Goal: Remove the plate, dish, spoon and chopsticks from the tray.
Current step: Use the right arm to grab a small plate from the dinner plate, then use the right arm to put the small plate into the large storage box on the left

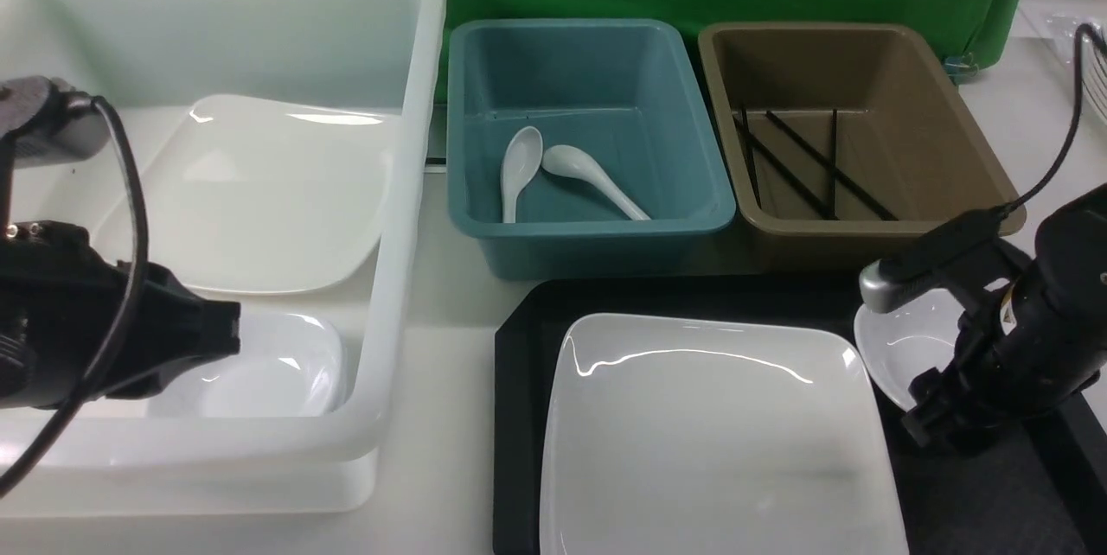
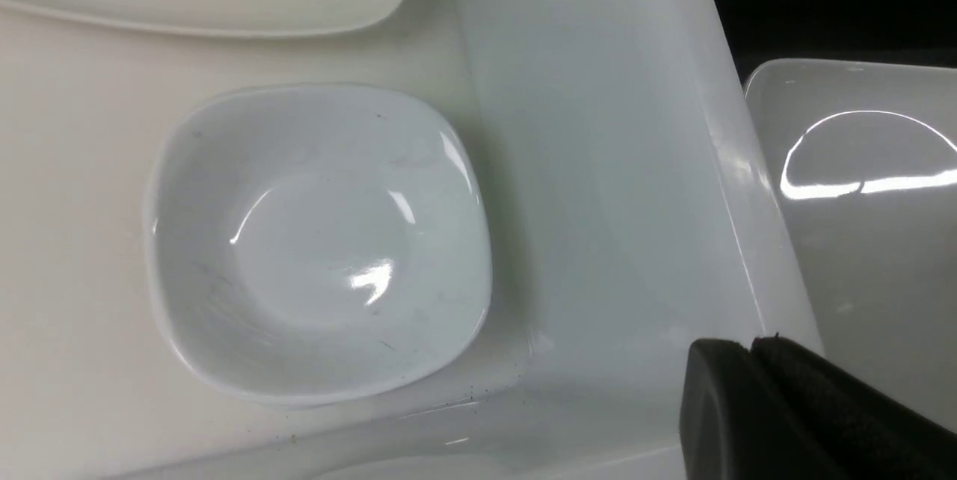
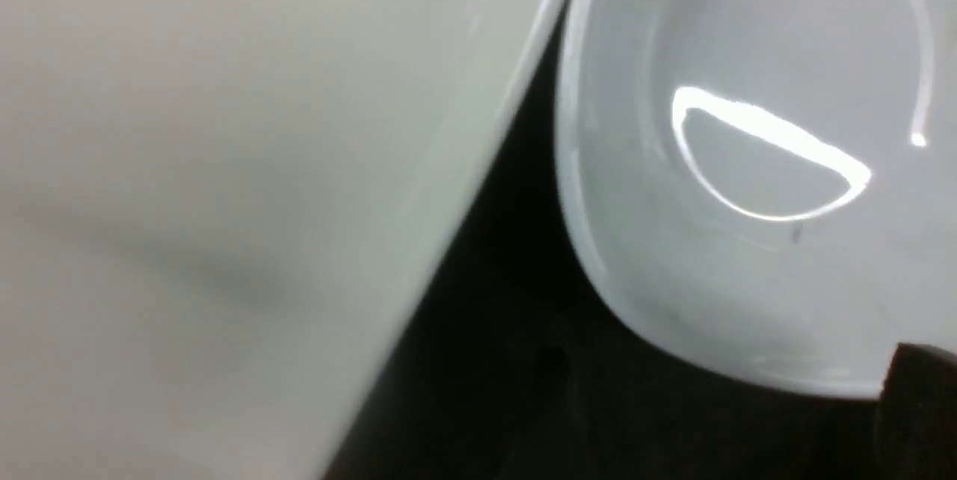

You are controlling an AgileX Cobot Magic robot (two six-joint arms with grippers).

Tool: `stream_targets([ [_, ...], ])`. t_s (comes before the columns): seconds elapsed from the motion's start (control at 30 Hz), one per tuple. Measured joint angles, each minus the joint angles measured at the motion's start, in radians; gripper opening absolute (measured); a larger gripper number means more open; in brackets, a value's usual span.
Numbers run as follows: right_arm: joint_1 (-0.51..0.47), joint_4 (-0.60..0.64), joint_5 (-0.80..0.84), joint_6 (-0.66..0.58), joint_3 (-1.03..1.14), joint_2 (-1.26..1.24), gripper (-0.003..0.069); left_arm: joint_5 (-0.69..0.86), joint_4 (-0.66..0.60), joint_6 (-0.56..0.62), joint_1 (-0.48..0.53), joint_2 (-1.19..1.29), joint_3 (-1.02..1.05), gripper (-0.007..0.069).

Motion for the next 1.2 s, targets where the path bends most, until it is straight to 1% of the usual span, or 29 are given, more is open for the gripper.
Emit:
stream_targets([
  [0.2, 0.000, -0.003, -0.083, -0.008, 0.000, 0.060, 0.0554, 0.010, 0.000, 0.000, 0.000, 0.000, 0.000, 0.0013],
  [0.37, 0.000, -0.036, -0.105, -0.022, 0.000, 0.095, 0.0542, 0.014, 0.000, 0.000, 0.000, 0.000, 0.000, 0.0013],
  [0.43, 0.000, -0.046, -0.107, -0.024, 0.000, 0.115, 0.0490, 0.019, 0.000, 0.000, 0.000, 0.000, 0.000, 0.0013],
  [0.5, 0.000, -0.049, -0.116, -0.028, 0.000, 0.117, 0.0391, 0.019, 0.000, 0.000, 0.000, 0.000, 0.001, 0.0013],
  [0.53, 0.001, -0.050, -0.129, -0.031, 0.000, 0.118, 0.0325, 0.019, 0.000, 0.000, 0.000, 0.000, 0.001, 0.0013],
  [0.57, 0.002, -0.053, -0.132, -0.033, -0.001, 0.118, 0.0296, 0.019, 0.000, 0.000, 0.000, 0.000, 0.001, 0.0013],
  [0.6, 0.005, -0.067, -0.135, -0.036, -0.003, 0.113, 0.0215, 0.020, 0.000, 0.000, 0.000, 0.000, 0.001, 0.0013],
  [0.63, 0.005, -0.081, -0.125, -0.035, -0.007, 0.105, 0.0185, 0.021, 0.000, 0.000, 0.000, 0.000, 0.001, 0.0013],
  [0.73, 0.005, -0.085, -0.100, -0.033, -0.008, 0.087, 0.0169, 0.023, 0.001, 0.000, 0.000, 0.000, 0.001, 0.0013],
  [0.83, 0.005, -0.076, -0.056, -0.023, -0.011, 0.046, 0.0132, 0.024, 0.001, -0.005, 0.000, 0.000, 0.001, 0.0013],
  [0.87, 0.008, -0.069, -0.023, -0.006, -0.018, 0.006, 0.0088, 0.024, 0.003, -0.015, 0.000, 0.000, 0.001, 0.0013],
  [0.9, 0.009, -0.064, -0.005, 0.008, -0.024, -0.016, 0.0071, 0.023, 0.007, -0.023, 0.000, 0.000, 0.001, 0.0013],
  [0.93, 0.012, -0.045, 0.049, 0.025, -0.038, -0.067, 0.0062, 0.023, 0.015, -0.039, 0.000, 0.000, 0.001, 0.0013],
  [1.0, 0.022, -0.016, 0.093, 0.032, -0.065, -0.130, 0.0062, 0.018, 0.037, -0.077, 0.000, 0.000, 0.001, 0.0013],
  [1.07, 0.040, 0.040, 0.104, 0.026, -0.107, -0.193, 0.0062, 0.020, 0.079, -0.132, 0.000, 0.000, 0.001, 0.0013],
  [1.1, 0.042, 0.047, 0.105, 0.024, -0.112, -0.199, 0.0062, 0.021, 0.093, -0.140, 0.000, 0.000, 0.001, 0.0013],
  [1.13, 0.069, 0.113, 0.105, -0.009, -0.163, -0.240, 0.0062, 0.030, 0.143, -0.199, 0.000, 0.000, 0.001, 0.0013],
  [1.2, 0.112, 0.201, 0.105, -0.059, -0.224, -0.261, 0.0062, 0.057, 0.243, -0.292, 0.002, 0.000, 0.001, 0.0013],
])
